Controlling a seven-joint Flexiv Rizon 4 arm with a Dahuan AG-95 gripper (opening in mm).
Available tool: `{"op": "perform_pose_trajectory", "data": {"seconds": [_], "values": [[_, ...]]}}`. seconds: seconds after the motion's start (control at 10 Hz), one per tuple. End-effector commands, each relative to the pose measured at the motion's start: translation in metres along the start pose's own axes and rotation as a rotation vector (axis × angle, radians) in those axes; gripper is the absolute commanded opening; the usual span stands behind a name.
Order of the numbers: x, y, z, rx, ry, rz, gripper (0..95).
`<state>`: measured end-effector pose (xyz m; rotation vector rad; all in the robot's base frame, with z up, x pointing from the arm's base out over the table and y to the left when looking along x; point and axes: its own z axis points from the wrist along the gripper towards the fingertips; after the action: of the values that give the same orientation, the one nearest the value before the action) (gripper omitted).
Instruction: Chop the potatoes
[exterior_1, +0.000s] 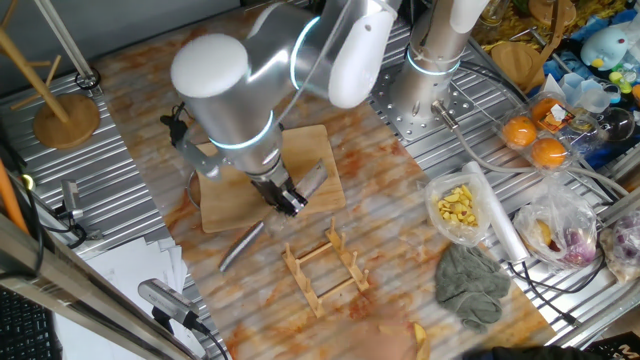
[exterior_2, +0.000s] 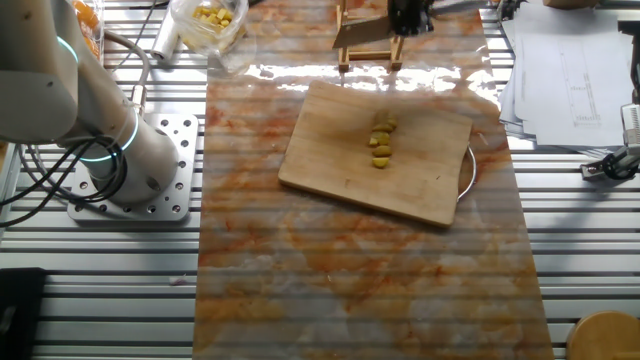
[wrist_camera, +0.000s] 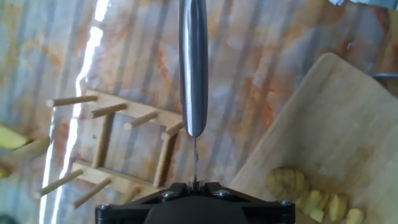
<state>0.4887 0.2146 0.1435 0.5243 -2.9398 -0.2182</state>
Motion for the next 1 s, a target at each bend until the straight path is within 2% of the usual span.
{"op": "perform_pose_trajectory", "data": {"seconds": [0.1,0.3,0.5,1.0], "values": [[-0.005,0.016,0.001,0.016,-0.019,0.055,0.0],[-0.008,0.020,0.003,0.015,-0.019,0.074,0.0],[-0.010,0.023,0.004,0.001,-0.023,0.103,0.0],[-0.016,0.029,0.010,-0.022,-0.020,0.240,0.0]]}}
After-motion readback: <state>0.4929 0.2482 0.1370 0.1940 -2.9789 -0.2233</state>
